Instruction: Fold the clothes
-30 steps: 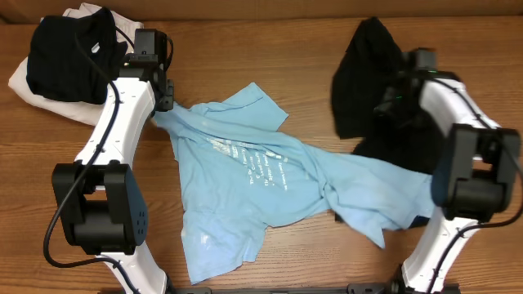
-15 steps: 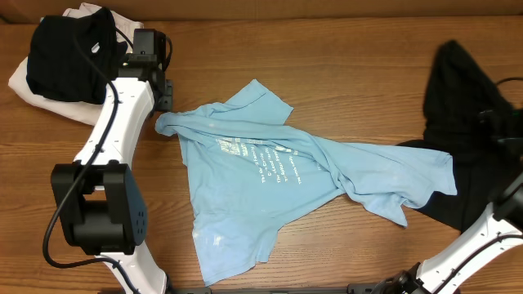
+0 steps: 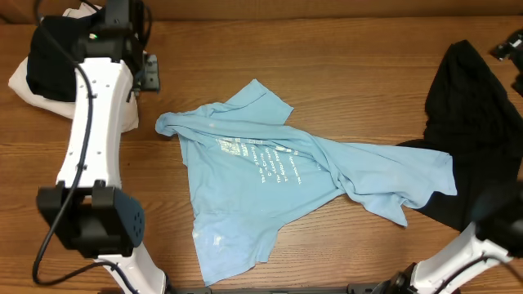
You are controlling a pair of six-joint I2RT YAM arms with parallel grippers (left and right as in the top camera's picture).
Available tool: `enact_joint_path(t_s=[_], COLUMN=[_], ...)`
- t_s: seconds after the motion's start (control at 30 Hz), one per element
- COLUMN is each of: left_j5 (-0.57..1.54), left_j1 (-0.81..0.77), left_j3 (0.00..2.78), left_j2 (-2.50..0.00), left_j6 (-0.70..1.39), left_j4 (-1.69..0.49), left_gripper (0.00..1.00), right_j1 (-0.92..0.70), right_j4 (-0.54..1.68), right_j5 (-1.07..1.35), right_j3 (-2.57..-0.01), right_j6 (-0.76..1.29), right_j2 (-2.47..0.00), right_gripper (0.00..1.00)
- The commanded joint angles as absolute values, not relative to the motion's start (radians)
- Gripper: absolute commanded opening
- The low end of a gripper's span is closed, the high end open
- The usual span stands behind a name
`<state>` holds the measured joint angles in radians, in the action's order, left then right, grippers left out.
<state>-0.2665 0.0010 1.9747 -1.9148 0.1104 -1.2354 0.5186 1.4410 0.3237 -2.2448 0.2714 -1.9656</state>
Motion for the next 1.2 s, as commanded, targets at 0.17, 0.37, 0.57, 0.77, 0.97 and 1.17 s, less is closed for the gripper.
enact_joint_path(t_s=[0.17,0.37,0.57,0.77,0.97,1.17], left_j5=[-0.156,-0.144,-0.119,0.019,0.06,0.06], left_j1=[0.006,0.006,0.006,0.006,0.006,0.006], left_j3=[2.03,2.022,1.993,1.929,1.872,1.848], left_j2=[-1.774,-1.771,-1.771,-1.772,-1.773,-1.774], left_j6=[0.259,0.259,0.252,0.197,0.184,0.16], left_j4=[-1.412,-1.476,-1.43,-1.32,-1.247,-1.23], left_gripper=[0.61,0.58,0.57,0.58,0.58,0.58], right_j1=[0.286,0.121,-0.01,-0.097,-0.112,-0.111], right_j4=[1.647,1.684,1.558,1.372,1.128,1.015], right_j5=[0.264,0.156,0.098,0.106,0.087,-0.038], right_j3=[-2.242,-2.082,-1.647,-1.168,-0.851,-0.72], right_j6=[0.215,0.315,0.497,0.677,0.759,0.88], right_j2=[-1.723,-1.565,-1.311,-1.14,-1.155,-1.235], right_gripper=[0.9,0.88,0.88,0.78,0.64,0.59])
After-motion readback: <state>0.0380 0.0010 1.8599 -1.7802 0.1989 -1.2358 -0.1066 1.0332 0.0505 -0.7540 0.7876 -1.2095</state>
